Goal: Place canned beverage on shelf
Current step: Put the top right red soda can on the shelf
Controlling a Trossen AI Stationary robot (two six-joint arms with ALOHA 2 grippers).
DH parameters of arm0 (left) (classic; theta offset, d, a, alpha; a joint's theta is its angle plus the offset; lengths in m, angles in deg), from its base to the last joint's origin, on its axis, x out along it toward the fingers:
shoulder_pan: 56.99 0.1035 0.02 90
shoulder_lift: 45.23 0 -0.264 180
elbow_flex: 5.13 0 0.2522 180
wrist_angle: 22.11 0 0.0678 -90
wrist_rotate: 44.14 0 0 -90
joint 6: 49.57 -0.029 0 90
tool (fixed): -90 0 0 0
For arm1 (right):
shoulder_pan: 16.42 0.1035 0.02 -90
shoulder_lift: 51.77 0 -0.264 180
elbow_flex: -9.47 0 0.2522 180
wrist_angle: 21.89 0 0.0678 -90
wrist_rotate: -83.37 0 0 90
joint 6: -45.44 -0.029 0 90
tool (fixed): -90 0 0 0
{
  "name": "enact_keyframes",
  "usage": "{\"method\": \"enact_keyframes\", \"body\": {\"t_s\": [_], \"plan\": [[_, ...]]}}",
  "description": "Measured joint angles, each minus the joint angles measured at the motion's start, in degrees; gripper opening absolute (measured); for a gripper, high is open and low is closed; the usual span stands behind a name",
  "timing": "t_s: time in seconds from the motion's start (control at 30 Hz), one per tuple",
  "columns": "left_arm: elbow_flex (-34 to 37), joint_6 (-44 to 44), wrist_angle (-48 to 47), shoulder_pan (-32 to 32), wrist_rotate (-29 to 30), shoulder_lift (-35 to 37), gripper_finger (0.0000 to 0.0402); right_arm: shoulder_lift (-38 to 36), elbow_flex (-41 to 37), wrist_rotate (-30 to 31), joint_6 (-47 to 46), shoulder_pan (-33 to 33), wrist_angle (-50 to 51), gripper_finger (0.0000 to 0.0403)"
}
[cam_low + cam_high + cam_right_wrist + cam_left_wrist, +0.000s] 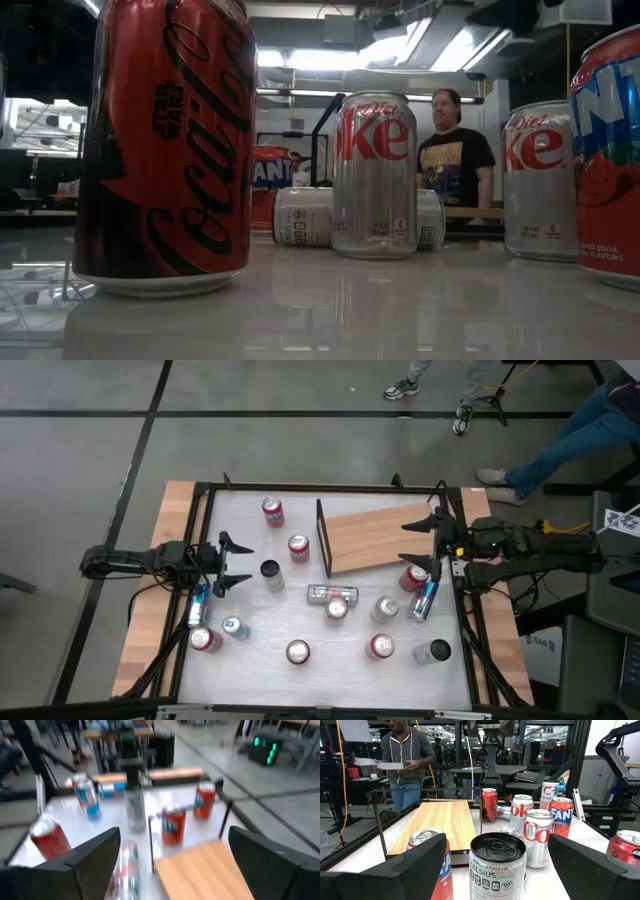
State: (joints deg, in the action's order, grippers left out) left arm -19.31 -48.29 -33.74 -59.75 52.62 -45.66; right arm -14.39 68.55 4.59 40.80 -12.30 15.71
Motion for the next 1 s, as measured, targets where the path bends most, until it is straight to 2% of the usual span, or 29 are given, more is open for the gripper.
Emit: {"method": "enact_keyframes", "body": {"t_s": [0.17,0.33,0.6,0.77,1.0], "plan": [[0.0,0.0,0.0,0.0,0.0,0.0,0.0345,5.9,4.6,0.0,-2.8,0.0,11.4,0.036],[0.0,0.0,0.0,0.0,0.0,0.0,0.0345,14.8,11.7,0.1,-3.3,0.0,25.1,0.036],[0.0,0.0,0.0,0.0,0.0,0.0,0.0345,29.1,22.3,2.1,-13.7,0.0,48.3,0.036],[0.0,0.0,0.0,0.0,0.0,0.0,0.0345,33.8,24.3,0.2,-22.6,0.0,53.9,0.036],[0.0,0.0,0.0,0.0,0.0,0.0,0.0345,35.3,24.3,-0.6,-31.7,0.0,59.1,0.036]]}}
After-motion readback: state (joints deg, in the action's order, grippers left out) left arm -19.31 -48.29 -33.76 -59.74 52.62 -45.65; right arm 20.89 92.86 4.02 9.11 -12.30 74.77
